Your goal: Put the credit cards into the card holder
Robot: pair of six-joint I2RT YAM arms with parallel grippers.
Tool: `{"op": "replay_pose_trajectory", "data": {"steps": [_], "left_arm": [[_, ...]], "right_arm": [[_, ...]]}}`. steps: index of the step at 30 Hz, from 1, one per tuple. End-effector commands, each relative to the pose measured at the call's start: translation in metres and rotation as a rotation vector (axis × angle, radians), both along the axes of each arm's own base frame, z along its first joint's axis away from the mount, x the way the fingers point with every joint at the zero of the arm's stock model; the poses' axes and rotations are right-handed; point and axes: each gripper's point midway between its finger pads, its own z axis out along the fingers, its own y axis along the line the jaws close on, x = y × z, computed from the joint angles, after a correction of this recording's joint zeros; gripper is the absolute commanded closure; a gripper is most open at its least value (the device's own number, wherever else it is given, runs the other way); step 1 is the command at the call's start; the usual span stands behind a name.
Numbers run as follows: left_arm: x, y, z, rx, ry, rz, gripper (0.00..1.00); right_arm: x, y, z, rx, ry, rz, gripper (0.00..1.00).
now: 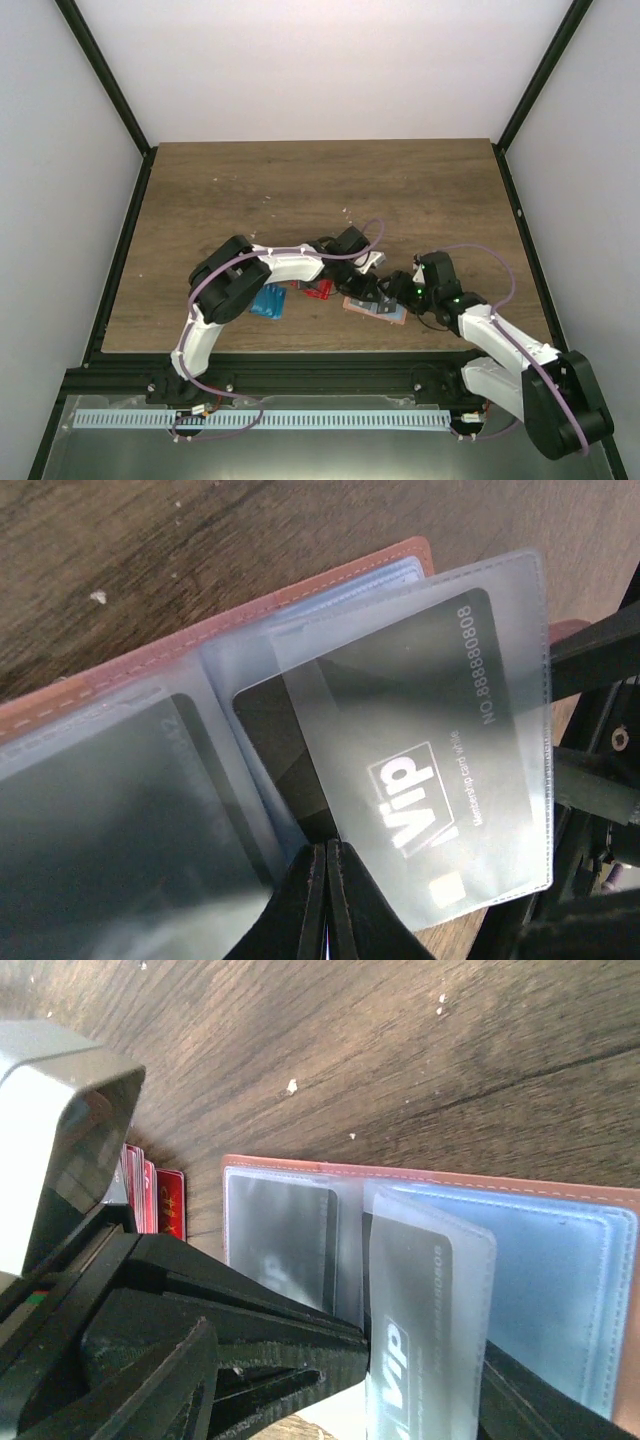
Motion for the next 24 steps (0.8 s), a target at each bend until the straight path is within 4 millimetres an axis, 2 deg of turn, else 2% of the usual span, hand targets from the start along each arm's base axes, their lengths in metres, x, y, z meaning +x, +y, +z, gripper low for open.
{"op": "replay_pose_trajectory", "data": {"steps": [1,6,13,18,24], "left_arm": [[0.0,-0.005,0.012,-0.03,0.001,0.015,0.96],[0.004,-0.004,0.033,-0.062,-0.025,0.037,0.96],[0.015,0.012,0.051,-0.076,-0.045,0.098,0.96],[0.022,0.03,0.06,-0.082,-0.067,0.136,0.96],[0.036,0.067,0.072,-0.089,-0.108,0.22,0.95]], "right_arm": [[0.001,0.0,0.008,-0.009,-0.014,0.018,0.39],[0.001,0.004,0.011,0.001,-0.014,0.044,0.39],[-0.001,0.008,0.011,0.015,0.003,0.068,0.39],[0.0,0.011,0.015,0.027,0.009,0.077,0.39],[0.008,0.028,0.029,0.09,0.018,0.124,0.39]]}}
